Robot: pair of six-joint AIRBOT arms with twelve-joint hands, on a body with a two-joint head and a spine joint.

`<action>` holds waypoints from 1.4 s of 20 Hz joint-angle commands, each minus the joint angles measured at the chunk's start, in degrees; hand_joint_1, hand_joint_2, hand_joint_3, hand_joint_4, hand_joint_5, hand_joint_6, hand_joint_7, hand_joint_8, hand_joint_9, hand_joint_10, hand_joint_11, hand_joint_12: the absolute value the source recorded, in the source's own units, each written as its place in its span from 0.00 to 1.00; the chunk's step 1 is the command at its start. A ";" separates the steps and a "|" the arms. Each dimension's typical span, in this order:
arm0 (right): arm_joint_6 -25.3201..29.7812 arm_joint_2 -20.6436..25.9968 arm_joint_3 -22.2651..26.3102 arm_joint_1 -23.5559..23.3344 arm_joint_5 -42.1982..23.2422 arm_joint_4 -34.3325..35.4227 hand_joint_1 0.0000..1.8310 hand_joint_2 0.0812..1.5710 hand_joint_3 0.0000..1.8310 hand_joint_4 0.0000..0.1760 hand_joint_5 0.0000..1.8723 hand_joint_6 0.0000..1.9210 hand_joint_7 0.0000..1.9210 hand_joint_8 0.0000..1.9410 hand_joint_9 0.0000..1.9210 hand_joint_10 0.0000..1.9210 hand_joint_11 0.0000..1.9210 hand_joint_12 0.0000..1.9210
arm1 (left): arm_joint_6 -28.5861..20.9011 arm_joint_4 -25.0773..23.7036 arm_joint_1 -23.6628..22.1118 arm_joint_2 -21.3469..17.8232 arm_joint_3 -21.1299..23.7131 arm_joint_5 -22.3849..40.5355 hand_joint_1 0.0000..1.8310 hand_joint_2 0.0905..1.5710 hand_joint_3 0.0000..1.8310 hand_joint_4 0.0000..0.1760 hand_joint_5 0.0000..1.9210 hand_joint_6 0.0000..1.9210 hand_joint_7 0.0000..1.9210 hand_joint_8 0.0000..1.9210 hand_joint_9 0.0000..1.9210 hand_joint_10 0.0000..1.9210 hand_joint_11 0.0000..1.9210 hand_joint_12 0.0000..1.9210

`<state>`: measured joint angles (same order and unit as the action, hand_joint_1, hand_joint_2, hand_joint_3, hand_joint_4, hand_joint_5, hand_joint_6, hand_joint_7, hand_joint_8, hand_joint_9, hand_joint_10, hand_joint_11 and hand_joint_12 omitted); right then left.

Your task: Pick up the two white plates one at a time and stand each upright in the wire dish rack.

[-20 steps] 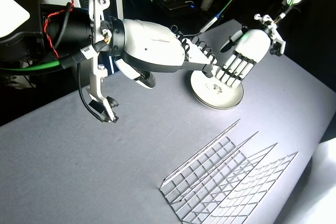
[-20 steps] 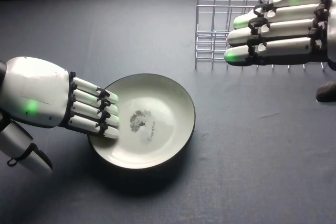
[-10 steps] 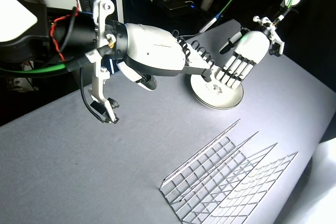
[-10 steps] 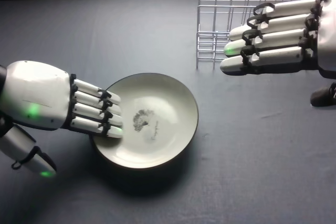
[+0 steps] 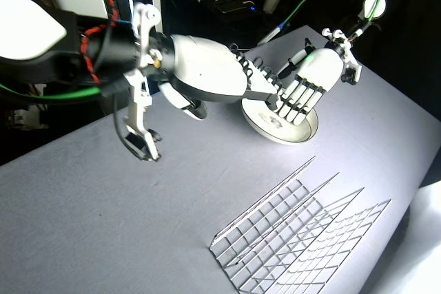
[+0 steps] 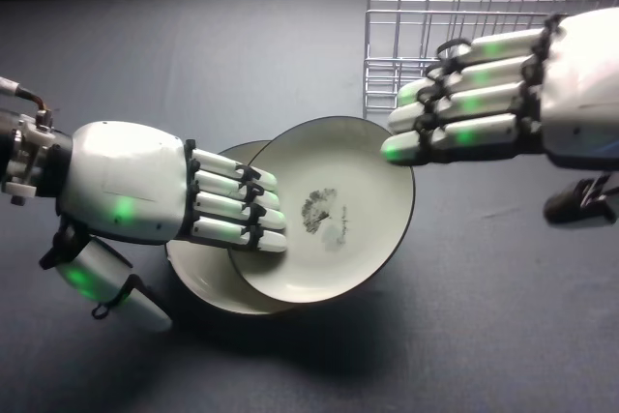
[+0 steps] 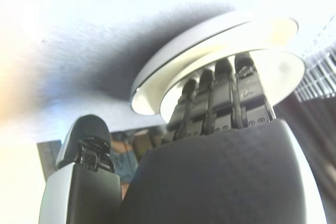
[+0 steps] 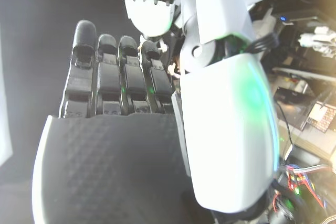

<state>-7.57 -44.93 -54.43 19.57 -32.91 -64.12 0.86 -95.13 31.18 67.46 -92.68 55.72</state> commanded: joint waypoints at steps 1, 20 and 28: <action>-0.07 0.05 -0.28 -0.22 -2.96 2.70 0.72 0.62 0.00 0.00 0.07 0.00 0.04 0.00 0.05 0.00 0.00 0.32 | 0.27 -1.68 0.47 1.02 0.27 -0.93 0.00 0.76 0.00 0.00 0.00 0.00 0.00 0.00 0.00 0.00 0.00 0.00; -0.52 -15.21 -10.04 5.54 0.34 3.43 0.72 0.64 0.00 0.00 0.08 0.00 0.05 0.00 0.05 0.00 0.00 0.35 | 0.25 -0.65 -0.07 2.27 -0.41 -1.16 0.00 0.75 0.00 0.00 0.00 0.00 0.00 0.00 0.00 0.00 0.00 0.00; -0.52 -20.93 -15.60 5.56 1.74 3.51 0.71 0.64 0.00 0.00 0.10 0.00 0.07 0.00 0.07 0.00 0.00 0.38 | 0.21 -0.41 -0.04 2.23 -0.54 -1.15 0.00 0.75 0.00 0.00 0.00 0.00 0.00 0.00 0.00 0.00 0.00 0.00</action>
<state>-7.81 -66.26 -70.17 25.43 -27.53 -62.83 0.84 -94.00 30.87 68.77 -93.17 55.48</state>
